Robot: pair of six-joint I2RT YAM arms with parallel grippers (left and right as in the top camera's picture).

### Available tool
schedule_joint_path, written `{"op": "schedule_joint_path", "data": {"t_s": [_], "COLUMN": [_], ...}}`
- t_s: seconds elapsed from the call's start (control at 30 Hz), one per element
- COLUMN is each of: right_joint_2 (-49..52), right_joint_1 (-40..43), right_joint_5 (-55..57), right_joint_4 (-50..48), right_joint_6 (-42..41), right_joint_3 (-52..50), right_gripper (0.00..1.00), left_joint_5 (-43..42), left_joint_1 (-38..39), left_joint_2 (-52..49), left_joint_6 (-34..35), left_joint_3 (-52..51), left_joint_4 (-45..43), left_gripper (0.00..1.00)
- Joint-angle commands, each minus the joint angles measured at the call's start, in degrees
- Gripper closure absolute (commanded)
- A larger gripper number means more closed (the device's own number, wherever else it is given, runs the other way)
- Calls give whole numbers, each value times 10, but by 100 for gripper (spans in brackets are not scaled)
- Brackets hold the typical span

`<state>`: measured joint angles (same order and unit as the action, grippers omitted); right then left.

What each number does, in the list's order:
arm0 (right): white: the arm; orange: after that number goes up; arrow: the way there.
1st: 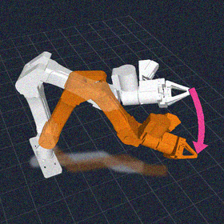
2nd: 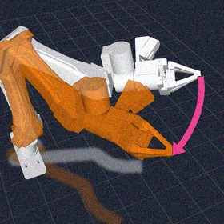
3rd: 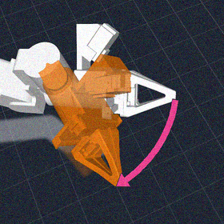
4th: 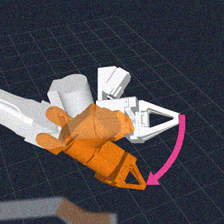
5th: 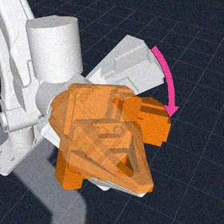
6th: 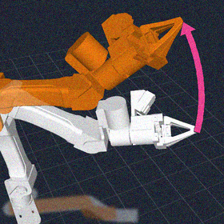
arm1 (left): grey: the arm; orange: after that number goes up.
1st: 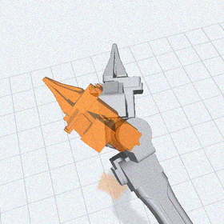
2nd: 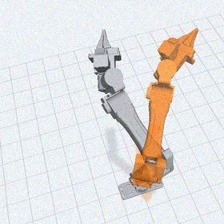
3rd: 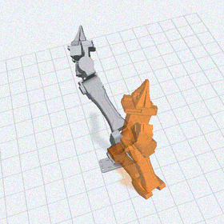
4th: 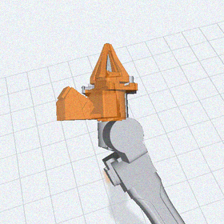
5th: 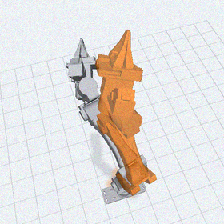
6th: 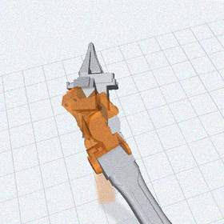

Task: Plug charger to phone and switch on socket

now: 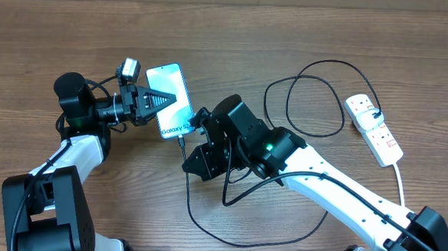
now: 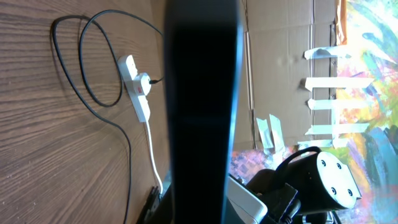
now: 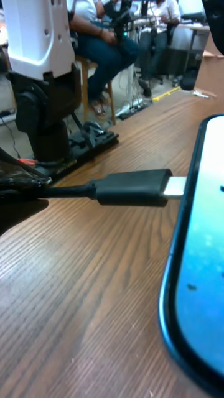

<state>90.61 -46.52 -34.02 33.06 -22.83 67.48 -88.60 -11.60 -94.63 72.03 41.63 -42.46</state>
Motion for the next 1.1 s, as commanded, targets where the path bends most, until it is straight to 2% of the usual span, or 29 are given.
{"op": "schedule_joint_path", "data": {"t_s": [0.0,0.23,0.4,0.93,1.07], "right_joint_2": [-1,-2,-3,-3,-13], "right_joint_1": [12,36,48,44,46], "right_joint_5": [46,39,-22,-5,12], "right_joint_4": [-4,-7,-34,-80,-44], "right_joint_6": [19,21,20,2,4], "right_joint_3": [3,6,10,10,19], "right_gripper": [96,96,96,96,88], "left_joint_5": [-19,-19,-19,-10,-9], "left_joint_1": [4,4,4,8,8], "left_joint_2": [1,1,1,1,1], "left_joint_6": [-14,-45,-57,-59,-78], "left_joint_3": [13,13,13,13,13], "left_joint_4": [-2,-2,-2,-2,-3], "left_gripper": [96,96,96,96,96]}}
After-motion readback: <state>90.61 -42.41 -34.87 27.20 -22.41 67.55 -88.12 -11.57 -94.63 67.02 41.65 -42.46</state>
